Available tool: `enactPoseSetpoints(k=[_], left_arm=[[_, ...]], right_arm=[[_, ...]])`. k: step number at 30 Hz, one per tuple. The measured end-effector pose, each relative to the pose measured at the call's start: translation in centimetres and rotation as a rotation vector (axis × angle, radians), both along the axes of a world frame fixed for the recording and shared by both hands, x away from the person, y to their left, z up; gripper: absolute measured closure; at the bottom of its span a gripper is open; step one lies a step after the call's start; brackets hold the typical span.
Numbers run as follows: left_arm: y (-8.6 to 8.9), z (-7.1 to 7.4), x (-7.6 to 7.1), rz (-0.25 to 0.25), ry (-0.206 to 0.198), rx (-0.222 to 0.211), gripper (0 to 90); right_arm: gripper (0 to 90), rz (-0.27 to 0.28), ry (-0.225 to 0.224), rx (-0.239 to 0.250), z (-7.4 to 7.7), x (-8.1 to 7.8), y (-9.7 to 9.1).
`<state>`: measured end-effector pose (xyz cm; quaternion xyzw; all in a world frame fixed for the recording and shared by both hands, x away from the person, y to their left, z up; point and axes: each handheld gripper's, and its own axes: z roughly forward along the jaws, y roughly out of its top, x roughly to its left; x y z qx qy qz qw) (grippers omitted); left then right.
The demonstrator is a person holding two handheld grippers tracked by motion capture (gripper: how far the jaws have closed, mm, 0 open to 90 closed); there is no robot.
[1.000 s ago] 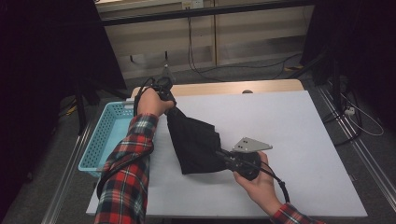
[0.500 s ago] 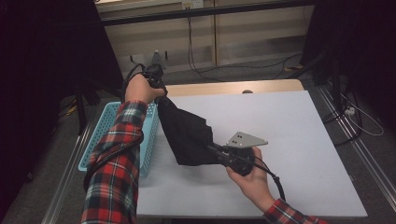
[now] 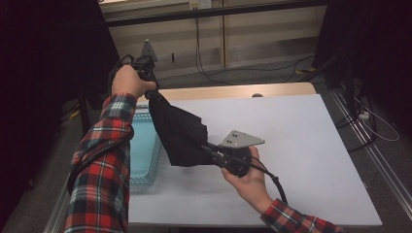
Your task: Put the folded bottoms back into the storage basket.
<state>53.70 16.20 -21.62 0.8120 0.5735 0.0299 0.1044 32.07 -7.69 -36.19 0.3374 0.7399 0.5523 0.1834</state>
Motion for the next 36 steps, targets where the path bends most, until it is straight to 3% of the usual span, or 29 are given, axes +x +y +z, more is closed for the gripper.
enactPoseSetpoints(k=[17,29,36], left_arm=[[4.7,3.5,-0.1,0.057,-0.031,-0.012,79.9],[6.7,4.4,0.1,0.079,-0.042,0.006,79.9],[8.3,4.4,-0.1,0.102,-0.037,0.011,79.9]], right_arm=[[85.1,0.076,-0.026,0.032,1.9,1.1,4.1],[85.0,0.108,-0.040,0.038,2.2,1.6,7.1],[85.0,0.120,-0.054,0.041,2.2,1.7,7.9]])
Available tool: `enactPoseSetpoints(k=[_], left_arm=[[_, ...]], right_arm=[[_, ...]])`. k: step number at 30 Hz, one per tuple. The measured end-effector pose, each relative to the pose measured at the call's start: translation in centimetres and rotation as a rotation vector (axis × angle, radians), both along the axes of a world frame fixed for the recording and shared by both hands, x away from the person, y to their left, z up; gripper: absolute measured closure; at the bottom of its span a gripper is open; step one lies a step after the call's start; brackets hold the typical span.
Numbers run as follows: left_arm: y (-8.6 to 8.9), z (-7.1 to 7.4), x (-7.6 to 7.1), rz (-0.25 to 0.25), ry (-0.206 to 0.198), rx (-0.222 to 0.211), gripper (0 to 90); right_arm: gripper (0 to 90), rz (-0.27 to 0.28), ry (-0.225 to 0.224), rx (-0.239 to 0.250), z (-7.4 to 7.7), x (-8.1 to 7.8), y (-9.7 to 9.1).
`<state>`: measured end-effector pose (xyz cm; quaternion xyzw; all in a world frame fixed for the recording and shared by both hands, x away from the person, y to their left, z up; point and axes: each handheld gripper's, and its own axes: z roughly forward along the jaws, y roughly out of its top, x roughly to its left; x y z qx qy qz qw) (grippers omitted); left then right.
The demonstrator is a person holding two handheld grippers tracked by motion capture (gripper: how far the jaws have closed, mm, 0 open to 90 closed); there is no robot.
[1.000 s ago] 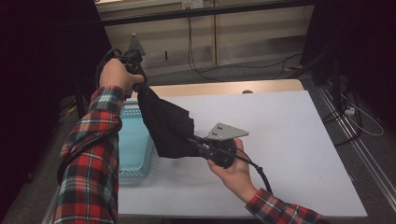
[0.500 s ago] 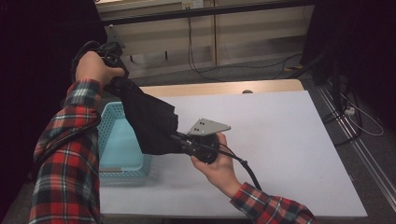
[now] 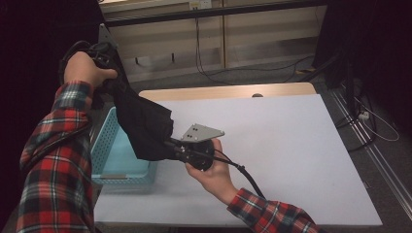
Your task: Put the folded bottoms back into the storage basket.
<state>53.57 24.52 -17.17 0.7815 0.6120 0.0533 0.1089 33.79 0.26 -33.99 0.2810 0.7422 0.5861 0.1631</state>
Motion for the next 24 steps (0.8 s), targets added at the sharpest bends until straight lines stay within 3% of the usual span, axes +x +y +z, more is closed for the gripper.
enactPoseSetpoints(k=[8,21,24], left_arm=[[1.6,-0.4,0.0,0.026,0.017,0.014,79.9],[4.3,-0.7,0.1,0.044,0.055,0.110,80.1],[4.7,-1.0,0.3,0.043,0.046,0.102,80.1]], right_arm=[[85.0,0.029,-0.002,0.008,-0.1,-0.1,1.7],[84.9,0.085,-0.010,0.003,0.1,-0.1,5.3],[84.8,0.093,-0.010,0.002,-0.1,0.0,6.0]])
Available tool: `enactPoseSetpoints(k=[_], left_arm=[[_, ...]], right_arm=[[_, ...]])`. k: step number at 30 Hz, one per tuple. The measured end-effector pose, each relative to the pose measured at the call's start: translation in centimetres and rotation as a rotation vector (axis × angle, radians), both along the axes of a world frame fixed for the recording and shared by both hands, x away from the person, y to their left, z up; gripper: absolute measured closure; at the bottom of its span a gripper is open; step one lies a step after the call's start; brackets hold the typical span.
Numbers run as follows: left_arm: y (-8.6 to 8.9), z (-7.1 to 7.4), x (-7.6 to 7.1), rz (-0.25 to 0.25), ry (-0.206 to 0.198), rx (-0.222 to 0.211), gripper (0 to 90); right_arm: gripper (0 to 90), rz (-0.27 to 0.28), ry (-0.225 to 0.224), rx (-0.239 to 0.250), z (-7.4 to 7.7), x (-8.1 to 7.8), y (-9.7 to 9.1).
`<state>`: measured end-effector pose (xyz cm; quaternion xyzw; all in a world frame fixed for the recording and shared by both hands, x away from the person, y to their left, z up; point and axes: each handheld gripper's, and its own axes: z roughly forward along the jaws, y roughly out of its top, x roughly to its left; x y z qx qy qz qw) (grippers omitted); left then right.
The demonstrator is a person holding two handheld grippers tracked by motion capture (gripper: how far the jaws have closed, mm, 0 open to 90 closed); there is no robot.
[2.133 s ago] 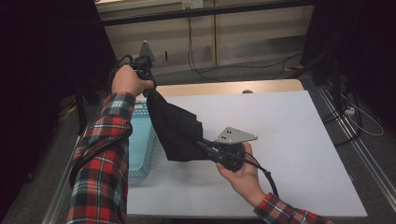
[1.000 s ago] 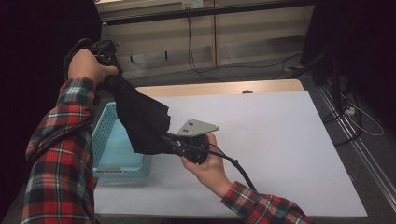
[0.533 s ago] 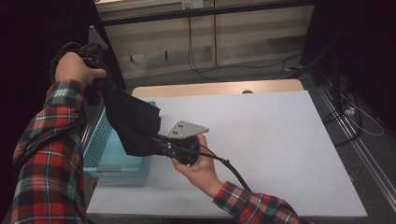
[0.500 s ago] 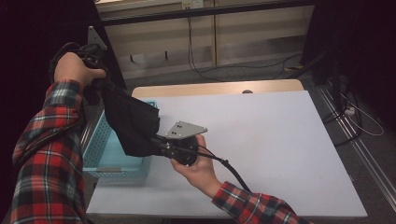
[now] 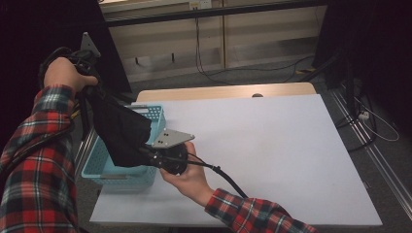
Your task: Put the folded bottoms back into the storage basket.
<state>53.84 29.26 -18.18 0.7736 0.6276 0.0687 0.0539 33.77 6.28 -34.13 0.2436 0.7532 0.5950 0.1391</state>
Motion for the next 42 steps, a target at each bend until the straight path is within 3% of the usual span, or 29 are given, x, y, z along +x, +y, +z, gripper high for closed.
enactPoseSetpoints(k=[11,12,13,14,15,16,17,19,25,33,42], left_arm=[[1.3,-1.1,1.0,-0.001,-0.036,0.002,80.3],[1.4,-1.4,1.2,-0.014,-0.062,0.011,80.2],[1.6,-1.6,1.4,-0.033,-0.116,0.007,79.3],[1.7,-2.1,1.5,-0.055,-0.181,0.023,76.3],[1.8,-2.7,1.6,-0.073,-0.205,0.056,64.1],[1.8,-3.5,1.6,-0.082,-0.207,0.079,40.1],[1.7,-4.0,1.6,-0.102,-0.219,0.078,24.2],[1.4,-4.9,1.4,-0.103,-0.205,0.052,27.7],[0.9,-7.0,0.6,-0.109,-0.181,-0.004,24.2],[0.6,-9.4,-0.7,-0.145,-0.178,-0.039,21.9],[0.4,-12.5,-1.9,-0.199,-0.201,-0.084,21.6]], right_arm=[[84.4,0.011,0.013,-0.001,-1.3,0.8,1.9],[84.0,0.007,0.002,-0.005,-1.3,0.8,2.2],[81.9,0.008,-0.019,-0.016,-1.4,1.0,2.6],[72.3,0.029,-0.024,-0.024,-1.6,1.2,3.1],[59.1,0.045,0.020,-0.033,-1.9,1.6,3.6],[54.4,0.019,0.056,-0.046,-2.1,1.6,3.6],[51.7,0.017,0.046,-0.054,-2.2,1.5,3.5],[43.5,0.005,0.010,-0.086,-2.1,1.2,2.7],[30.4,-0.032,0.036,-0.093,-1.9,2.0,-1.4],[24.0,-0.080,0.100,-0.070,-2.4,3.1,-7.2],[19.7,-0.103,0.115,-0.137,-4.8,2.7,-10.9]])
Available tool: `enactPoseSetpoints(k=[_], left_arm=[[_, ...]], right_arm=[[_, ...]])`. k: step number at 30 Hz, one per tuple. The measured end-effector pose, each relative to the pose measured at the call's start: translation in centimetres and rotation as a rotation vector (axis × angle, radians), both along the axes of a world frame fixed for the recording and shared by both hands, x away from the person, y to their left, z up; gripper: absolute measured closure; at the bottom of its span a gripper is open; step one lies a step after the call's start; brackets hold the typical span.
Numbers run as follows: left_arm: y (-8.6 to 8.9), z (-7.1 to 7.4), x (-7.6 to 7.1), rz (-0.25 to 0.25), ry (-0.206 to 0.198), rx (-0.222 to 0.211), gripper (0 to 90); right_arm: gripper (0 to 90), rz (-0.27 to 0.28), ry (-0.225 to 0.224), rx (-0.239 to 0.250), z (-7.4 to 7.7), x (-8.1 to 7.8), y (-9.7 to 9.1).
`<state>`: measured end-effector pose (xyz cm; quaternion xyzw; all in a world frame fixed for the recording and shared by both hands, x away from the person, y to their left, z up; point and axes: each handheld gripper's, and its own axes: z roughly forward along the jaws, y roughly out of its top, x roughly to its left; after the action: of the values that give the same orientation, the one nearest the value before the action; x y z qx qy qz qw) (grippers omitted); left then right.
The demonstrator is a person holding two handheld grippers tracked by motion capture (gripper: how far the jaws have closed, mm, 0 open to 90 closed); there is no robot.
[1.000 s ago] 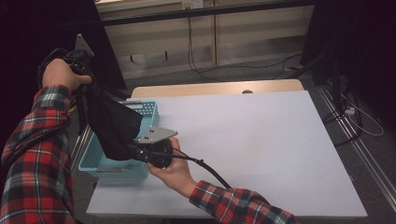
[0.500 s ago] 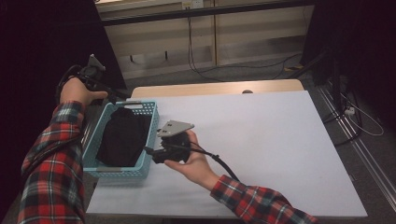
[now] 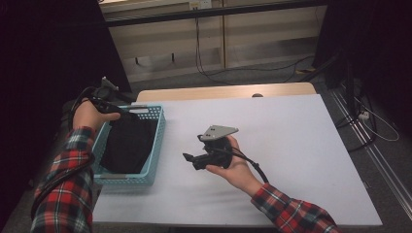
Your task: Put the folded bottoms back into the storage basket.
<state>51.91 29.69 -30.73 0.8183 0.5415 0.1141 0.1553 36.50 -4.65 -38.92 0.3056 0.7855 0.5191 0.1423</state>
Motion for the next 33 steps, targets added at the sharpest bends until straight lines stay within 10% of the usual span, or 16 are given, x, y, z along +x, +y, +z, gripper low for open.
enactPoseSetpoints(k=[11,15,24,33], left_arm=[[-0.2,-2.9,-1.4,-0.050,-0.015,-0.035,25.7],[-0.1,-4.1,-2.0,-0.077,-0.018,-0.037,44.7],[0.9,-8.1,-3.3,-0.081,0.094,-0.013,88.8],[1.9,-10.3,-3.6,-0.034,0.151,-0.021,90.0]], right_arm=[[17.5,0.019,0.043,-0.086,-2.2,0.0,-2.7],[17.4,0.000,0.055,-0.100,-2.9,-0.1,-3.7],[16.9,-0.045,0.066,-0.102,-3.4,-0.6,-5.7],[16.9,-0.046,0.049,-0.096,-3.1,-1.2,-6.3]])
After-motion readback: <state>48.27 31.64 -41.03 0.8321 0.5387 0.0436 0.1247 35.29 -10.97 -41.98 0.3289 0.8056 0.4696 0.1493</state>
